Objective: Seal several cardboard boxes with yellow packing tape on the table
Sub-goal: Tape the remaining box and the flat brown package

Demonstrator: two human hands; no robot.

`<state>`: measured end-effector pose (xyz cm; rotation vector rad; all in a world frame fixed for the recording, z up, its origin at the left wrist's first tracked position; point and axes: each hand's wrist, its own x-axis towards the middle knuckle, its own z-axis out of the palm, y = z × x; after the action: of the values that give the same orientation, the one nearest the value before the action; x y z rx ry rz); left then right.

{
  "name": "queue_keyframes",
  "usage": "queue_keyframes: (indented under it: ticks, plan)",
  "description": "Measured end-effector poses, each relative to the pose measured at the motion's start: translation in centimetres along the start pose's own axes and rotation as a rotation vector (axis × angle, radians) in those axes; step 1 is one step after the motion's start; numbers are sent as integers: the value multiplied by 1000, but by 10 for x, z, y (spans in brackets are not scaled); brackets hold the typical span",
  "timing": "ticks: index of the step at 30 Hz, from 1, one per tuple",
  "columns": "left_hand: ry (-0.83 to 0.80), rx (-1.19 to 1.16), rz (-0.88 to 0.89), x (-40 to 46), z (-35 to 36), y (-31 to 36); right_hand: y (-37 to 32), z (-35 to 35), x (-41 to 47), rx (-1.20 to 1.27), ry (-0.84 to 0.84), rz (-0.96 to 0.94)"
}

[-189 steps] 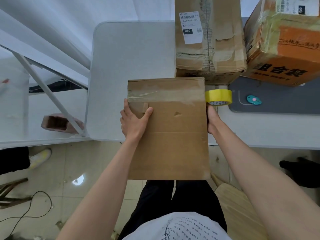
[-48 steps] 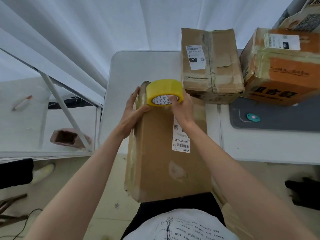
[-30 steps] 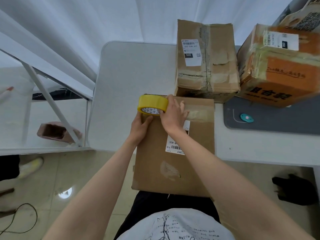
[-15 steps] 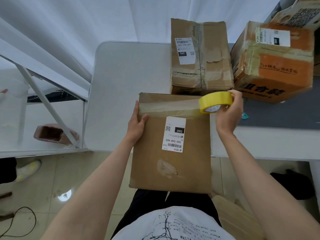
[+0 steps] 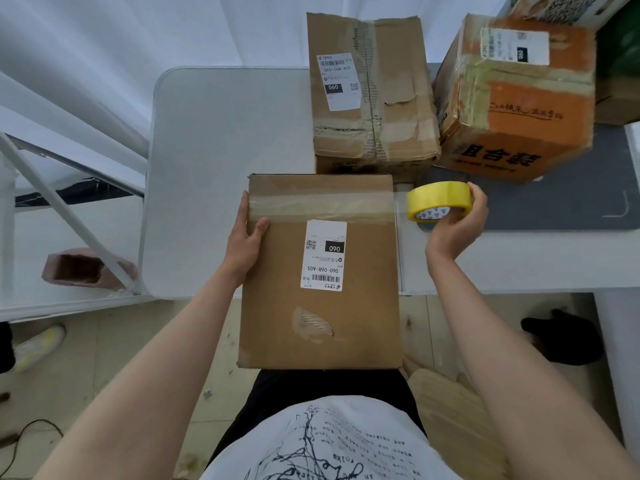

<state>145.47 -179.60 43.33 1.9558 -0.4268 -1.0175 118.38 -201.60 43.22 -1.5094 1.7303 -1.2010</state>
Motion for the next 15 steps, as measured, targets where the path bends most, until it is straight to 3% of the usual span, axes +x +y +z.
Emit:
queue_keyframes:
  ticks: [6, 15]
  plan:
    - [-3, -16, 6, 2, -1, -4, 18, 4, 0, 7, -30, 8]
    - [-11, -22, 4, 3, -2, -8, 32, 17, -5, 102, -96, 268]
